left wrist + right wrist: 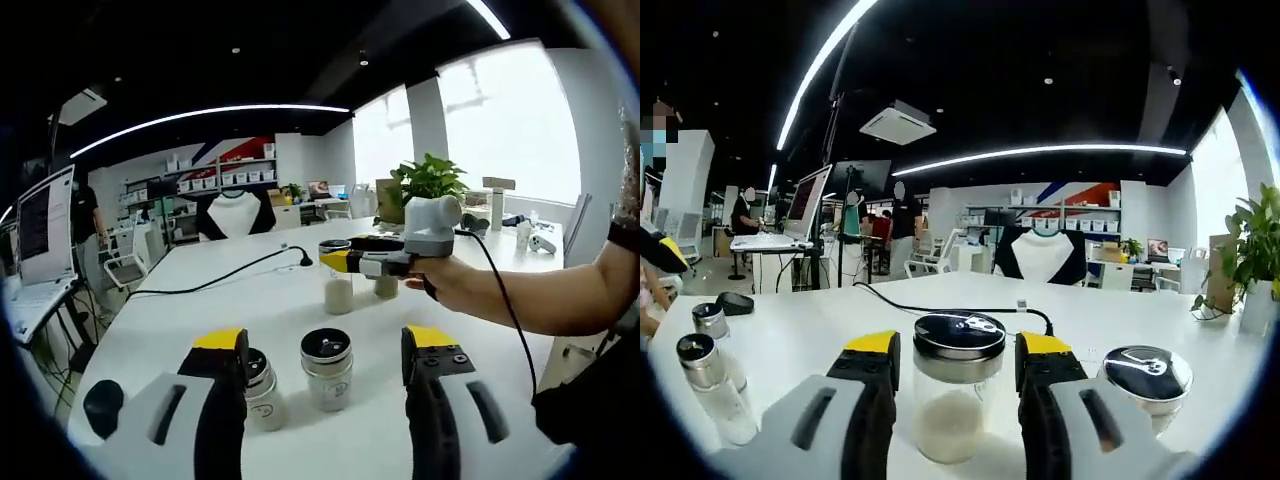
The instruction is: Rotate the seasoning bottle until the label or dispensing opening points toward the visible target arrow and the bottle remains upright within the marked orientation range
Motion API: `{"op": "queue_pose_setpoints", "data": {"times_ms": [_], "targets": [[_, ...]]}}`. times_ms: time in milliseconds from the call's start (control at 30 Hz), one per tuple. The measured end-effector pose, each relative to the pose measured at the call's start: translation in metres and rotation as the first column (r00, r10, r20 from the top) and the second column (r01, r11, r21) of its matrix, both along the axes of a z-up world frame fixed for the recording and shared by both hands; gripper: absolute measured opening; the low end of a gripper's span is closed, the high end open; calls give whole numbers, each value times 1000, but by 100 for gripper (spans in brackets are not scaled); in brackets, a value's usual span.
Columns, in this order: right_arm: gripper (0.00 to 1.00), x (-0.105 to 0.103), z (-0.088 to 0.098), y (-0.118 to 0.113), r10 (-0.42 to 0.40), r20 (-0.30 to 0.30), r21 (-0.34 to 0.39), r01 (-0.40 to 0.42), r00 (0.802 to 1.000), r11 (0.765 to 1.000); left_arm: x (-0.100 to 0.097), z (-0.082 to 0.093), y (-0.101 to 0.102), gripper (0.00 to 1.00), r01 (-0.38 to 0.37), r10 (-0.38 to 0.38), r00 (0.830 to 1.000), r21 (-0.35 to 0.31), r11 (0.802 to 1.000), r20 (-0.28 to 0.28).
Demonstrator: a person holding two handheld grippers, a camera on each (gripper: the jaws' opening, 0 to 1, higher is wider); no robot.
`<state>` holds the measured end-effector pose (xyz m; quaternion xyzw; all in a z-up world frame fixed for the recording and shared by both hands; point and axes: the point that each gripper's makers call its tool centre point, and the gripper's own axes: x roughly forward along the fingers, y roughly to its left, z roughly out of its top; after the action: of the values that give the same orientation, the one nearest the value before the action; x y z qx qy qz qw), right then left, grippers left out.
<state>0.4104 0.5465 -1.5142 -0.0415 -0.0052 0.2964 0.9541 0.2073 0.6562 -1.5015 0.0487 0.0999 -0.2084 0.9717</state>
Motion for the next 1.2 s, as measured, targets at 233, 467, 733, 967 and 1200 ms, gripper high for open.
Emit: {"op": "queue_pose_setpoints", "data": {"times_ms": [233, 467, 733, 967, 1200], "targets": [[43, 9, 1, 7, 5, 0, -2, -5, 1000, 1000, 0, 1, 4, 64, -9, 9, 1000, 4, 1000, -2], [39, 17, -5, 6, 6, -7, 1, -6, 1000, 1000, 0, -1, 7, 63, -12, 12, 1000, 12, 1000, -8], [38, 19, -7, 7, 20, -7, 5, -20, 1000, 1000, -1, -1, 5, 62, -10, 10, 1000, 11, 1000, -9], [37, 7, -5, 11, 59, -5, -26, -59, 998, 998, -4, 3, 3, 62, -7, 7, 1000, 17, 1000, 0], [37, -22, 10, 1, 98, -15, 9, -98, 995, 995, -6, 7, -13, 62, 25, -25, 1000, 3, 1000, 12]]}}
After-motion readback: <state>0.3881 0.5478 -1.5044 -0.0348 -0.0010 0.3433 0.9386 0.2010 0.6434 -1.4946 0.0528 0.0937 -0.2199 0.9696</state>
